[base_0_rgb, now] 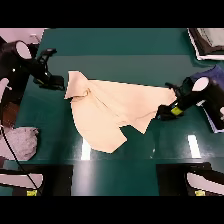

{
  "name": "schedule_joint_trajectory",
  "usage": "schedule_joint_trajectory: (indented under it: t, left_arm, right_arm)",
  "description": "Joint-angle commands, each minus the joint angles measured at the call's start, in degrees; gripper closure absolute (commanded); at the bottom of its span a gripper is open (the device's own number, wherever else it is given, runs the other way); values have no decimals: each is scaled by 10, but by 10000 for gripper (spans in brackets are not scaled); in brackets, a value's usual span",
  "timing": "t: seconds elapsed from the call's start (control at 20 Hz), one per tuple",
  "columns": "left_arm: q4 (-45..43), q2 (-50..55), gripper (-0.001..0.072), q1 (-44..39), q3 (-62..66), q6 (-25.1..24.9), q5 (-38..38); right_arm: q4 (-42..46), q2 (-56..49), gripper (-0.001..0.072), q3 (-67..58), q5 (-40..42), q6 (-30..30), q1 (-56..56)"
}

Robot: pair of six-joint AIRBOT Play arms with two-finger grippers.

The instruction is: Fold the shirts.

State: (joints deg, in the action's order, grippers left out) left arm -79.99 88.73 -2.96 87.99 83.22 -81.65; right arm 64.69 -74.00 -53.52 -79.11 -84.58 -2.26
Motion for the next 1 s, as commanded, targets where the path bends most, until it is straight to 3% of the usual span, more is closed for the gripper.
schedule_joint_trajectory:
  t: [0.0, 0.4, 0.5, 0.55, 0.8, 0.95]
  left_arm:
    - [5, 0, 162, 1, -56, 10, 1]
    - [7, -25, 162, 1, -76, 19, 17]
    - [1, -46, 162, 1, -76, 19, 17]
    - [-6, -57, 162, 1, -76, 19, 16]
    - [-38, -104, 161, 1, -77, 18, 13]
    - [-38, -140, 161, 1, -116, 22, 40]
  right_arm:
    - [-55, 14, 271, 64, 51, 1, -48]
    - [-80, 14, 290, 97, 142, 0, -149]
    - [-80, 14, 578, 97, 165, 0, -160]
    - [-80, 14, 685, 97, 171, 1, -161]
    - [-80, 59, 698, 74, 173, 1, -155]
    - [-75, 117, 699, -13, 244, 1, -121]
